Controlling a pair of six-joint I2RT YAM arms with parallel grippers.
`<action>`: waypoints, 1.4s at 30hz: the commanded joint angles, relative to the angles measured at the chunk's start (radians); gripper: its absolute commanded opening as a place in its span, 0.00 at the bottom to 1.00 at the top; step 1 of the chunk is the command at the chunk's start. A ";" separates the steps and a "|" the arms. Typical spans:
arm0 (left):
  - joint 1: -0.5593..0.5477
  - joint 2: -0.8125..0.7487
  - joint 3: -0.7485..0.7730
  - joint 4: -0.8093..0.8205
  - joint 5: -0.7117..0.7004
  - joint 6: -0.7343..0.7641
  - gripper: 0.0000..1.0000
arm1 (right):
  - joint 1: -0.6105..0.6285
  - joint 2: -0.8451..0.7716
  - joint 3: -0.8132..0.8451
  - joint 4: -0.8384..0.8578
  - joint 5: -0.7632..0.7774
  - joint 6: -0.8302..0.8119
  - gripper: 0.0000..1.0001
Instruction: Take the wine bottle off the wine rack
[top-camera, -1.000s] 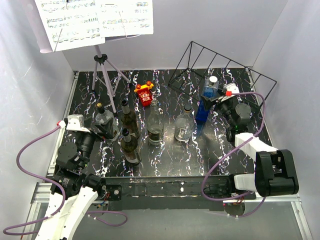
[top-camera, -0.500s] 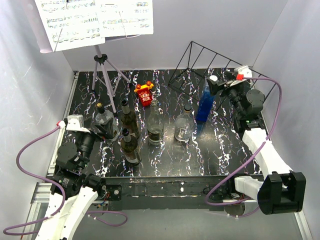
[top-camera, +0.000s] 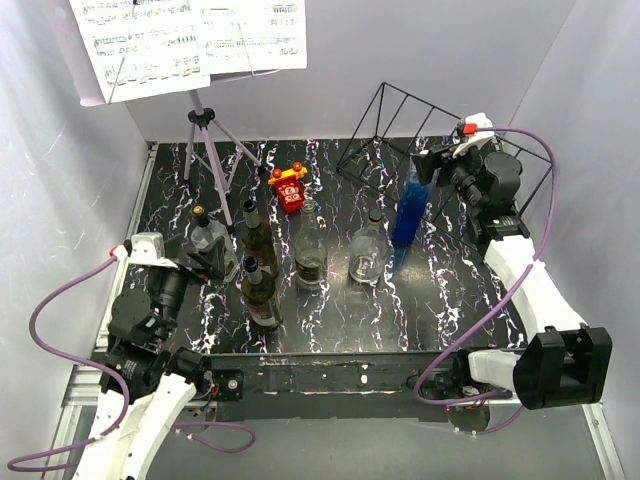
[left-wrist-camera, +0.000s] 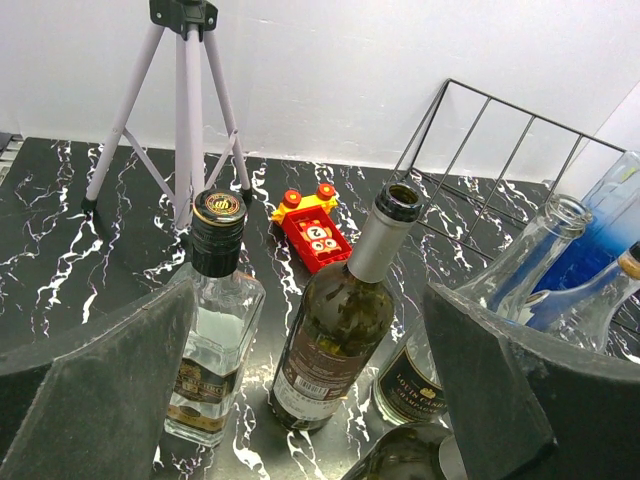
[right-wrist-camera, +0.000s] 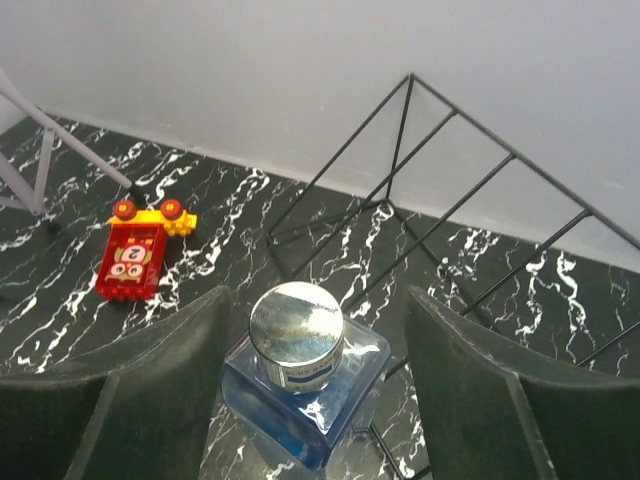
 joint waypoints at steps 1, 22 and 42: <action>-0.003 -0.006 -0.006 0.008 0.005 0.000 0.98 | 0.020 0.018 0.055 -0.048 0.024 -0.012 0.74; -0.003 -0.023 -0.008 0.015 0.008 0.002 0.98 | 0.097 -0.168 0.041 -0.258 0.230 -0.144 0.01; -0.014 -0.077 -0.014 0.025 0.038 -0.004 0.98 | 0.347 -0.685 -0.151 -0.593 0.024 0.117 0.01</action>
